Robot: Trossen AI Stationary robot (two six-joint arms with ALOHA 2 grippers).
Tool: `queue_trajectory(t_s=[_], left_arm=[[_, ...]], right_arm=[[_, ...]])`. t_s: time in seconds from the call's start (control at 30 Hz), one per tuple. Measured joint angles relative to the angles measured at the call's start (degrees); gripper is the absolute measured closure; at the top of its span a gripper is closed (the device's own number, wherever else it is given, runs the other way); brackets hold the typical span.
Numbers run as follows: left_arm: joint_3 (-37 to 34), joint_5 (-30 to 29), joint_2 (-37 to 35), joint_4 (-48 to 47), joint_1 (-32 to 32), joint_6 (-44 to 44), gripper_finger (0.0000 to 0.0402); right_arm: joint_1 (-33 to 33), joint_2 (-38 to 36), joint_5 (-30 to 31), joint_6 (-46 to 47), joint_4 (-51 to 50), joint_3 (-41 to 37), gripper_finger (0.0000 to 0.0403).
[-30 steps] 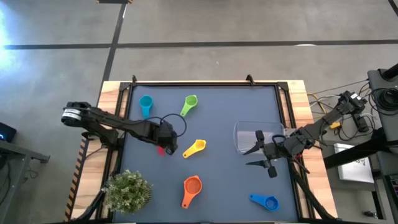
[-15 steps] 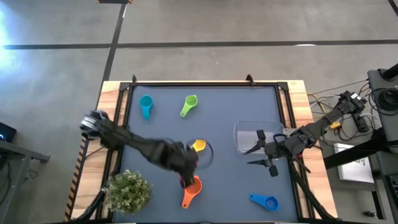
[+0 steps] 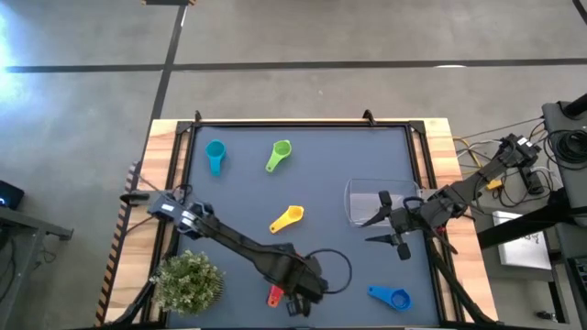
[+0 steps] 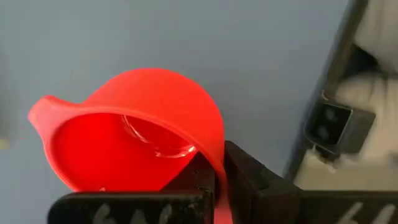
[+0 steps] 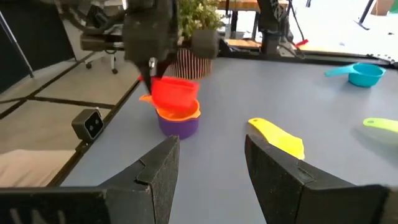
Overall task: Nest measuring cups in basket
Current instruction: Stack the red measuring cup on top of the orange measuring cup
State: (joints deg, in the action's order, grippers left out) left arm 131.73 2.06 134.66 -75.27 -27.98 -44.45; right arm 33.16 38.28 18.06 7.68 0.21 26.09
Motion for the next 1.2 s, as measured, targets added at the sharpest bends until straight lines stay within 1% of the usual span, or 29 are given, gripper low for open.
queue_trajectory(t_s=[0.03, 0.1, 0.2, 0.37, 0.47, 0.6, 0.8, 0.87, 0.97, 1.07, 1.2], left_arm=[[-2.26, 1.2, -0.39, 0.8, 0.01, -0.49, 0.0401], [-5.5, 1.71, -1.45, 0.06, 0.01, -3.01, 0.0401], [-8.74, 1.69, -2.41, 0.08, -0.11, -5.67, 0.0401], [-10.65, 1.69, -2.83, 5.52, -0.49, -4.78, 0.0402], [-10.75, 0.67, -2.83, 5.84, -0.58, -4.17, 0.0398], [-11.13, -1.32, -2.8, 5.2, -0.58, -4.16, 0.0365], [-11.04, -1.92, -2.8, 3.84, -0.55, -4.69, 0.0287], [-10.68, -4.35, -2.91, 1.7, -0.6, -4.71, 0.0262], [-9.8, -10.16, -4.28, -1.23, -0.87, -4.84, 0.0233], [-9.61, -13.66, -6.72, -1.7, -0.97, -3.92, 0.0219], [-10.37, -16.54, -8.78, -1.18, -0.97, -2.38, 0.0225]], right_arm=[[0.14, -0.02, -0.01, 0.07, -0.49, 0.0, 0.0232], [0.4, -0.02, -0.02, 0.0, -0.78, -0.04, 0.0232], [0.77, -0.04, -0.02, 0.0, -0.79, -0.04, 0.0232], [1.37, -0.04, -0.03, 0.6, -0.82, -0.04, 0.0232], [1.6, 0.02, -0.02, 1.33, -0.84, -0.04, 0.0232], [1.63, 0.02, -0.02, 1.35, -0.83, -0.04, 0.0232], [1.62, 0.02, -0.01, 1.35, -0.84, -0.04, 0.0232], [1.6, 0.02, -0.01, 1.32, -0.84, -0.04, 0.0232], [1.6, 0.02, -0.02, 1.27, -0.84, -0.05, 0.0232], [1.6, 0.02, -0.02, 1.24, -1.06, -0.07, 0.0232], [1.6, 0.02, -0.01, 1.16, -1.52, -0.09, 0.0232]])
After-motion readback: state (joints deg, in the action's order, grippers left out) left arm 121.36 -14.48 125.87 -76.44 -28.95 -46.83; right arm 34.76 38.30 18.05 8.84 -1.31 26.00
